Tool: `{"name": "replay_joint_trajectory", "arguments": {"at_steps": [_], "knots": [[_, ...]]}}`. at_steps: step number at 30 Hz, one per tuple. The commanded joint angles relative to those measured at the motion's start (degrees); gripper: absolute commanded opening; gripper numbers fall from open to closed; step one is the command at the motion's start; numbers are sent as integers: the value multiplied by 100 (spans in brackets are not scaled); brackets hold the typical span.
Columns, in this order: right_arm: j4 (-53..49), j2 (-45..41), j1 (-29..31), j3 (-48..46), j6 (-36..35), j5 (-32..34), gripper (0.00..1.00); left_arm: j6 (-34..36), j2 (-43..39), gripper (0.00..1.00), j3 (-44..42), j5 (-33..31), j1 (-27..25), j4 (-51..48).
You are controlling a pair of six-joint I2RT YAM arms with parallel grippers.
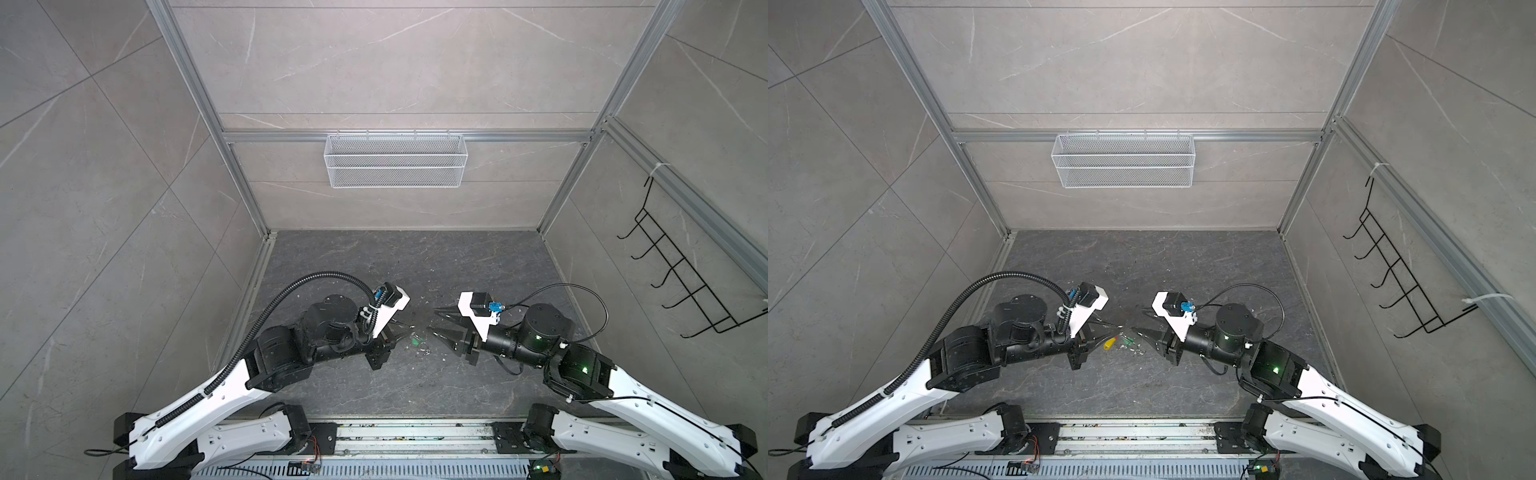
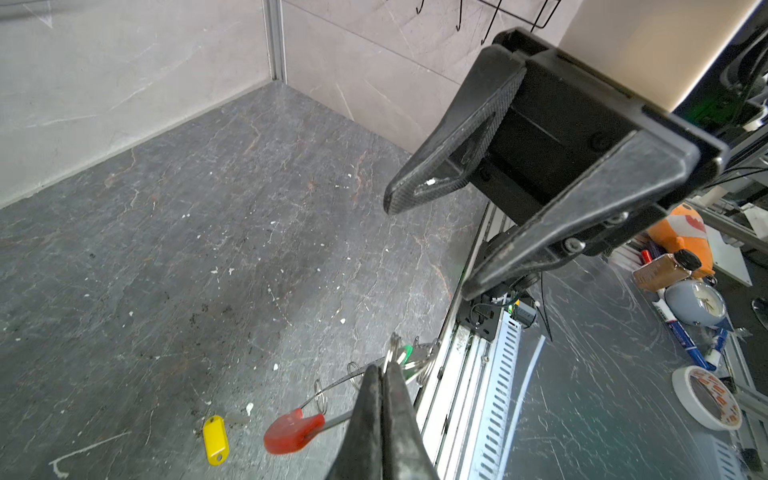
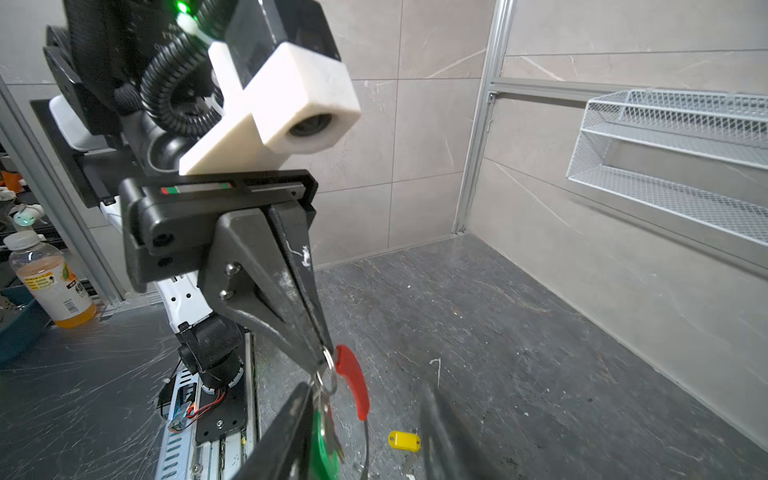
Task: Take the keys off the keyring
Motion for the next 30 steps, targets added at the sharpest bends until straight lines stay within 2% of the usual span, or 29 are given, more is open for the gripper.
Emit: {"name": "replay_joint_trajectory", "arguments": {"at_steps": [1,11,16,22,30], "knots": [[-393,85,-3,-29,188,239,45,38,102,0,416,-22,-15,-406],[-535,59,30,-467,399,538,45,84,-33,0,422,-218,-11,-135],[-376,184,323,-635,482,488,45,84,-65,0,386,-324,-17,-4],[-19,486,1108,-578,288,1254,48,60,61,0,409,-146,-15,-33],[475,755,1509,-548,17,2122,48,28,39,0,243,179,-10,-22]]}}
